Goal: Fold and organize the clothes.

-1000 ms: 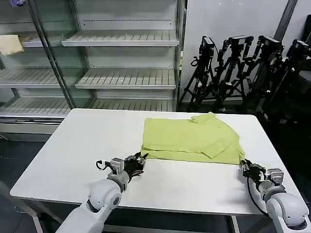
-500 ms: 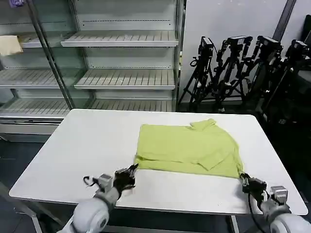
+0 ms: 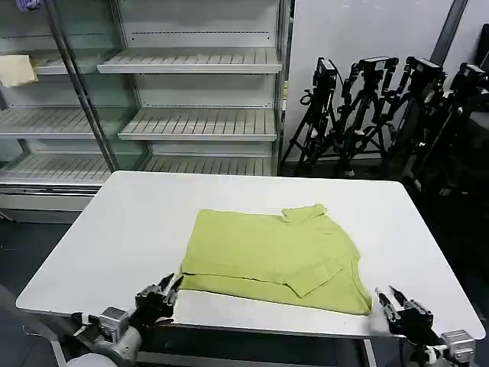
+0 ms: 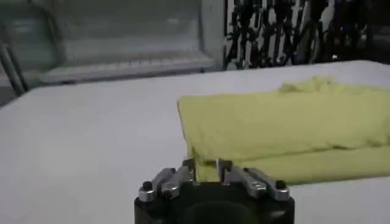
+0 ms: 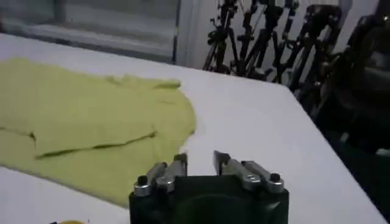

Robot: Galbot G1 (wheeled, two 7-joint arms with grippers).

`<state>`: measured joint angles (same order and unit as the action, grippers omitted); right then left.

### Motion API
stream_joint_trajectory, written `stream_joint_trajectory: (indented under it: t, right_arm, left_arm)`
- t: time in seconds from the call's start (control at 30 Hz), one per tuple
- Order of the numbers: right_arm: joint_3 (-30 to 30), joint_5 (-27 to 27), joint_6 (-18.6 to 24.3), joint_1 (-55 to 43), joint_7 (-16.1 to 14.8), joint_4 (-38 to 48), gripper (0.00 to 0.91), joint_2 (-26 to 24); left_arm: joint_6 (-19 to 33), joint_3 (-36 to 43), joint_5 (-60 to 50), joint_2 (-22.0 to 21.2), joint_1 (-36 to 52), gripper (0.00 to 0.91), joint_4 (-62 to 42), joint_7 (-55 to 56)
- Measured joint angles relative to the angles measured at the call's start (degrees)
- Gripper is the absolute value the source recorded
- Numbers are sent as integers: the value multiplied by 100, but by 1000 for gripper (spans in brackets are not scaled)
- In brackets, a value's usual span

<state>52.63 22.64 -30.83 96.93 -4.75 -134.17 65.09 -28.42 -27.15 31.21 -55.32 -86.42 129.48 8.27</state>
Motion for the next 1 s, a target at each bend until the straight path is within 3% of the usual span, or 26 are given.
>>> stream_joint_trajectory:
  t: [0.27,0.57,1.0]
  right_arm:
    - [-882,-13,-122,-1758,350,847,907,-125]
    - [-2113,-37,-182,-3846,780,2617,907,90]
    - [-3155,-261,-227,-5387,1051,4513,907,710]
  left_arm:
    - [26,327,135,7,1088,907,-300,-115]
    - [68,1326,182,-293,2986,907,-1793,-269]
    - [-56,2133,207,-589,4772,907,-3971,-648]
